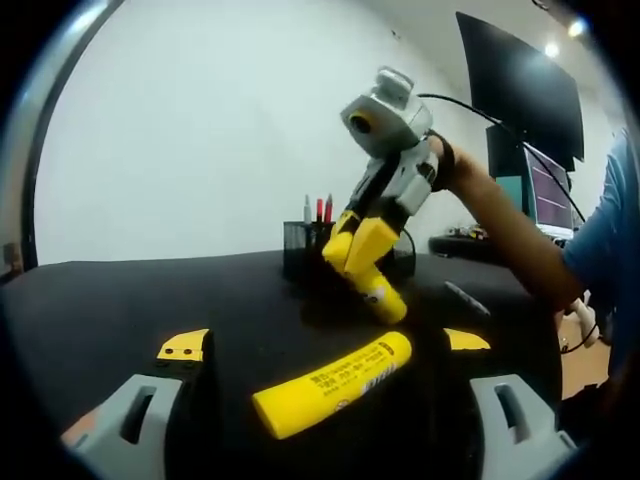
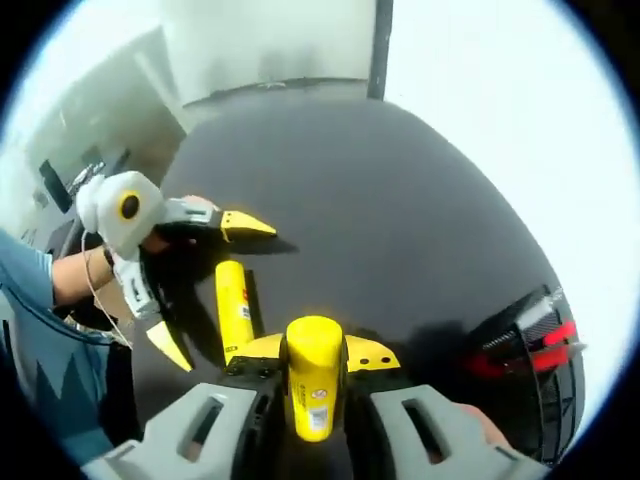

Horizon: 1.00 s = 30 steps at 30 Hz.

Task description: Pick up pens and glue sticks and place them into the holder.

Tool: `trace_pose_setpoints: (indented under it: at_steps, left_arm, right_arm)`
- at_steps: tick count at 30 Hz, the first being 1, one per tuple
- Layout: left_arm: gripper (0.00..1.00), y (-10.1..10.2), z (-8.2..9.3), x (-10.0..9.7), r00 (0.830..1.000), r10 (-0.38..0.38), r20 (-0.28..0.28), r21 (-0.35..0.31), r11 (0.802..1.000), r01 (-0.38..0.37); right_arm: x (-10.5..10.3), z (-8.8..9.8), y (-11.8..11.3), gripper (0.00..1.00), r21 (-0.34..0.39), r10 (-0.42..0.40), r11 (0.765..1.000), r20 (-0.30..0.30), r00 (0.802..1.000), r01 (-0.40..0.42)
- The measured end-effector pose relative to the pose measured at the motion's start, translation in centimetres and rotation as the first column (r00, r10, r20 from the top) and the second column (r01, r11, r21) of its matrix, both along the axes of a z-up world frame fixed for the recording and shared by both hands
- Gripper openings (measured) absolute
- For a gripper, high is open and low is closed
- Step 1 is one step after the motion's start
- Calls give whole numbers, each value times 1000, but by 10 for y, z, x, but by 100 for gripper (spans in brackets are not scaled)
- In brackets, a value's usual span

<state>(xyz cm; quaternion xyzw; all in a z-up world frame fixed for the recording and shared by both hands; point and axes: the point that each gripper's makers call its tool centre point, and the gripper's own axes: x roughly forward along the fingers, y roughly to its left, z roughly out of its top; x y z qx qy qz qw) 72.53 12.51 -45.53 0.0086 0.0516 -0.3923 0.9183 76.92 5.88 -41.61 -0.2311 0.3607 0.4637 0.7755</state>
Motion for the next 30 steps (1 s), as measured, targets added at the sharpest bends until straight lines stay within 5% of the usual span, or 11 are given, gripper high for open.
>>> trace_pose_setpoints:
  at_steps: [10,25,29,30]
  left_arm:
    - [88,-1,-3,0,1000,2,-7,14,1000,-2]
    - [88,-1,-4,1,1000,2,-11,23,1000,-2]
    - [88,-1,-5,1,1000,1,-13,27,1000,-1]
    - [88,-1,-5,0,1000,1,-13,27,1000,0]
  right_arm:
    - [10,37,-17,17,142,-34,990,44,998,27]
    - [27,92,-69,17,368,-220,914,95,971,171]
    - [33,100,-83,17,384,-273,899,114,955,211]
    - [19,91,-76,17,390,-283,894,115,952,219]
